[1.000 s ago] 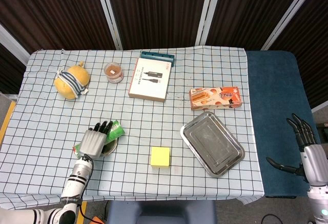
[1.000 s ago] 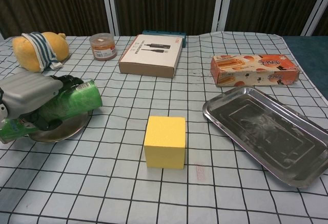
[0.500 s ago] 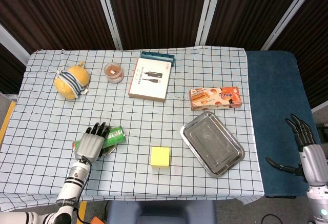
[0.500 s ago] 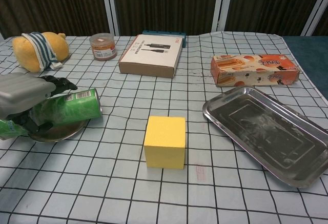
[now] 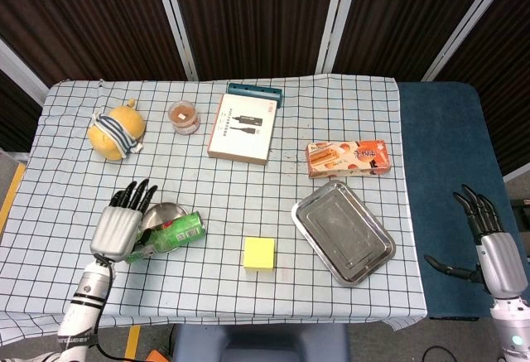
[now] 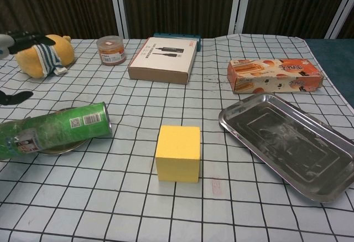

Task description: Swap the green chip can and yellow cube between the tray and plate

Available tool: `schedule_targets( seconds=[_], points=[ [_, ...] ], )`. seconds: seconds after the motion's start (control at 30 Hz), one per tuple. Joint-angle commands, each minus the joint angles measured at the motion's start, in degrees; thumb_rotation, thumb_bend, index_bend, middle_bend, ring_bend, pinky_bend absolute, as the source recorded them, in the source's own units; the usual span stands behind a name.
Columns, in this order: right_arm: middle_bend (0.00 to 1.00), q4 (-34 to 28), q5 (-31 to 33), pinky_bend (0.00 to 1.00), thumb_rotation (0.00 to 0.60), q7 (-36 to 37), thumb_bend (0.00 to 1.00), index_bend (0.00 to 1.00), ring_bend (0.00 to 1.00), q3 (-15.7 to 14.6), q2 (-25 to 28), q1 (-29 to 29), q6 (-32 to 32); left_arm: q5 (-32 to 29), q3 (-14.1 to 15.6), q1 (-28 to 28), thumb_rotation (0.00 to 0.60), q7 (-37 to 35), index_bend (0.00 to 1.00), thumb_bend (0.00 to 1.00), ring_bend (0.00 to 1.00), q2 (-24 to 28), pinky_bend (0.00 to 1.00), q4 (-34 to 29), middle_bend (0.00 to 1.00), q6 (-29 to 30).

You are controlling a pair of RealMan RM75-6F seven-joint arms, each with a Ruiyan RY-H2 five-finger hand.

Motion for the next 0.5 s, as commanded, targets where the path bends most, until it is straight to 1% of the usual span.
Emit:
schedule_targets(
  seconds=[0.03, 0.1, 0.2, 0.27, 0.37, 0.47, 0.5],
  points=[
    [0.0, -0.41, 0.26, 0.0, 0.6, -1.47, 0.01, 0.0, 0.0, -0.15, -0.42, 0.78, -1.58, 19.42, 5.89, 8.97, 0.6, -20.91, 0.08, 0.37, 0.08, 1.14, 0.26, 18.12, 0.08, 12.72],
    [0.0, -0.91, 0.23, 0.0, 0.6, -3.16, 0.01, 0.0, 0.0, -0.17, -1.0, 1.51, -2.86, 20.44, 6.83, 11.46, 0.6, -24.68, 0.09, 0.37, 0.09, 0.56, 0.26, 22.11, 0.11, 14.76],
    [0.0, -2.79, -1.02, 0.0, 0.6, -6.43, 0.01, 0.0, 0.0, -0.63, -1.2, 3.07, -5.31, 20.19, 6.96, 13.97, 0.6, -28.6, 0.12, 0.37, 0.1, -0.6, 0.26, 25.71, 0.14, 15.77],
    [0.0, -4.54, -2.16, 0.0, 0.6, -9.56, 0.01, 0.0, 0.0, -0.8, -1.22, 4.16, -6.75, 20.07, 6.66, 14.51, 0.6, -29.57, 0.14, 0.37, 0.12, -0.96, 0.26, 27.42, 0.15, 15.33],
    [0.0, -7.61, -4.47, 0.0, 0.6, -14.95, 0.01, 0.0, 0.0, -0.79, -1.77, 6.19, -8.92, 20.03, 5.95, 14.84, 0.6, -29.88, 0.17, 0.38, 0.14, -0.3, 0.26, 28.15, 0.16, 14.47],
    [0.0, -11.57, -5.04, 0.02, 0.6, -18.98, 0.01, 0.0, 0.0, -0.27, -2.17, 9.08, -13.12, 18.72, 5.13, 15.68, 0.6, -30.08, 0.18, 0.38, 0.14, 0.5, 0.26, 27.4, 0.17, 13.49],
    [0.0, -13.14, -4.53, 0.04, 0.6, -20.48, 0.01, 0.0, 0.0, 0.05, -2.31, 10.49, -15.58, 18.3, 5.05, 15.92, 0.6, -30.58, 0.18, 0.38, 0.15, 1.02, 0.26, 26.74, 0.18, 12.76]
  ],
)
